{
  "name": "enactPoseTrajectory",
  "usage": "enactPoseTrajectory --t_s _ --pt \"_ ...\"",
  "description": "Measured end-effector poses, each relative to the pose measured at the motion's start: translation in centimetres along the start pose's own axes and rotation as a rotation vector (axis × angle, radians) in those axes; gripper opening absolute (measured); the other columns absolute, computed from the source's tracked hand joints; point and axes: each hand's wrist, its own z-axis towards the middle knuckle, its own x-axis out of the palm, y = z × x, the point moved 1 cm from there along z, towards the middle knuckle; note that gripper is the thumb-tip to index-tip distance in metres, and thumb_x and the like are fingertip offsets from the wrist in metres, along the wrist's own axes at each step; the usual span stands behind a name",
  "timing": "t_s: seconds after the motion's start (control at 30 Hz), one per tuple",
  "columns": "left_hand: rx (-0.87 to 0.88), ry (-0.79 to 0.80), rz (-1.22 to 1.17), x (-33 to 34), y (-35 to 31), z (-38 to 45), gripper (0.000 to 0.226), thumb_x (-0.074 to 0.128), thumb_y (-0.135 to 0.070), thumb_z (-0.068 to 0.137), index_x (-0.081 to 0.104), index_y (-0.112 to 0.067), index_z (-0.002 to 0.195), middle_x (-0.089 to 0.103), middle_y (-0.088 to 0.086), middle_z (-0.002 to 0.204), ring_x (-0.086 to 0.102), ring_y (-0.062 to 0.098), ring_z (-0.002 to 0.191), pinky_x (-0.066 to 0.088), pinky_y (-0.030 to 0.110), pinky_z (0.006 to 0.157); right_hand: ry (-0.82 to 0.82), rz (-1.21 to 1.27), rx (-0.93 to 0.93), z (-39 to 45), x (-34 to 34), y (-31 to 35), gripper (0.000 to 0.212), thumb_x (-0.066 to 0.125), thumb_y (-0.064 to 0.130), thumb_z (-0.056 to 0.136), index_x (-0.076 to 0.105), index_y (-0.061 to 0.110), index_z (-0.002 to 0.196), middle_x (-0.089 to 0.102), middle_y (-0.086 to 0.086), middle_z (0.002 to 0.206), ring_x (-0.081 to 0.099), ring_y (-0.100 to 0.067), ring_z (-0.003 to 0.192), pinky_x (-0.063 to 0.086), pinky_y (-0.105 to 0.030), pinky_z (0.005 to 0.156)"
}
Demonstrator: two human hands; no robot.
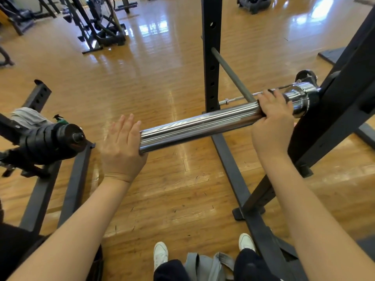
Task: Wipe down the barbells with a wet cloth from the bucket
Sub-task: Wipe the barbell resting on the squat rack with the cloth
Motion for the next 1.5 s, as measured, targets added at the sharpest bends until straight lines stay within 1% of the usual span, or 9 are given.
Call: enactPoseTrajectory --t_s 0.27,0.4,0.63,0.8,0.9,0.97,1.1,1.27,1.5 --pt "0.013 0.155 -0.074 -0.9 0.2 0.4 0.054 0.078 -0.002 0.068 0.057 0.004 0.117 0.061 0.025 0.121 0.059 0.039 0.113 0.045 0.049 0.098 0.059 0.047 -0.133 -1.9 -0.7 -1.7 0.054 0.036 -0.008 0.078 0.056 0.000 0.127 0.052 -0.012 0.135 0.036 -0.026 0.135 0.016 -0.041 0.115" --pt "-0.039 0.463 -0.173 -2.4 0.4 2.2 0.071 0.088 -0.004 0.048 0.062 0.005 0.113 0.063 0.024 0.118 0.064 0.038 0.103 0.051 0.050 0.085 0.051 0.019 -0.046 -0.7 0.3 1.0 0.052 0.038 -0.006 0.077 0.056 -0.003 0.125 0.053 -0.015 0.133 0.036 -0.031 0.135 0.011 -0.048 0.114" --pt "-0.198 1.062 -0.395 -3.3 1.7 6.1 0.056 0.075 -0.026 0.066 0.055 -0.032 0.119 0.063 -0.010 0.093 0.060 0.016 0.084 0.052 0.036 0.075 0.065 0.033 -0.179 -2.9 0.3 -0.3 0.058 0.038 -0.013 0.076 0.051 -0.001 0.131 0.045 -0.009 0.139 0.030 -0.020 0.136 0.009 -0.037 0.117" --pt "-0.226 0.997 -0.430 -3.0 1.8 5.4 0.096 0.078 -0.027 0.068 0.026 -0.031 0.148 0.056 -0.006 0.129 0.055 0.019 0.112 0.046 0.038 0.094 0.082 -0.008 -0.012 -0.7 0.0 0.4 0.059 0.042 -0.016 0.074 0.051 -0.002 0.131 0.047 -0.016 0.139 0.029 -0.030 0.138 0.010 -0.051 0.115" --pt "-0.089 0.857 -0.375 -3.5 2.0 4.5 0.117 0.082 -0.036 0.067 -0.002 -0.032 0.148 0.025 -0.004 0.155 0.021 0.016 0.142 0.016 0.046 0.117 0.100 -0.022 -0.085 -1.7 0.3 0.7 0.061 0.041 -0.016 0.073 0.048 -0.004 0.132 0.045 -0.018 0.140 0.028 -0.032 0.138 0.012 -0.051 0.114" --pt "0.028 0.712 -0.221 -3.6 1.8 3.5 0.118 0.085 -0.037 0.062 0.008 -0.022 0.149 0.024 0.004 0.155 0.013 0.018 0.143 0.008 0.049 0.116 0.094 -0.040 -0.157 -2.6 0.1 -0.1 0.062 0.038 -0.013 0.073 0.048 -0.003 0.133 0.045 -0.017 0.140 0.028 -0.029 0.137 0.017 -0.050 0.113" --pt "-0.005 0.642 -0.166 -3.3 1.1 2.3 0.107 0.090 -0.013 0.054 0.031 -0.004 0.143 0.042 0.020 0.143 0.033 0.036 0.136 0.025 0.052 0.109 0.050 -0.041 -0.159 -2.7 -0.6 -1.7 0.060 0.036 -0.011 0.074 0.051 -0.002 0.131 0.047 -0.016 0.139 0.030 -0.026 0.136 0.021 -0.051 0.113" --pt "-0.086 0.913 -0.359 -3.2 1.4 4.7 0.096 0.075 -0.010 0.073 0.017 -0.015 0.151 0.019 0.003 0.157 0.009 0.016 0.145 0.016 0.025 0.112 0.016 -0.039 -0.070 -1.9 1.0 0.7 0.059 0.034 -0.009 0.076 0.046 -0.004 0.134 0.043 -0.018 0.142 0.027 -0.031 0.139 0.013 -0.045 0.115" --pt "-0.132 0.998 -0.445 -3.4 1.6 5.3 0.095 0.072 -0.016 0.075 0.016 -0.020 0.151 0.023 -0.006 0.156 0.011 0.009 0.144 0.022 0.028 0.112 -0.005 -0.023 -0.292 -3.4 0.7 -1.6 0.053 0.035 -0.010 0.081 0.050 -0.001 0.131 0.048 -0.016 0.137 0.034 -0.024 0.135 0.024 -0.045 0.114"
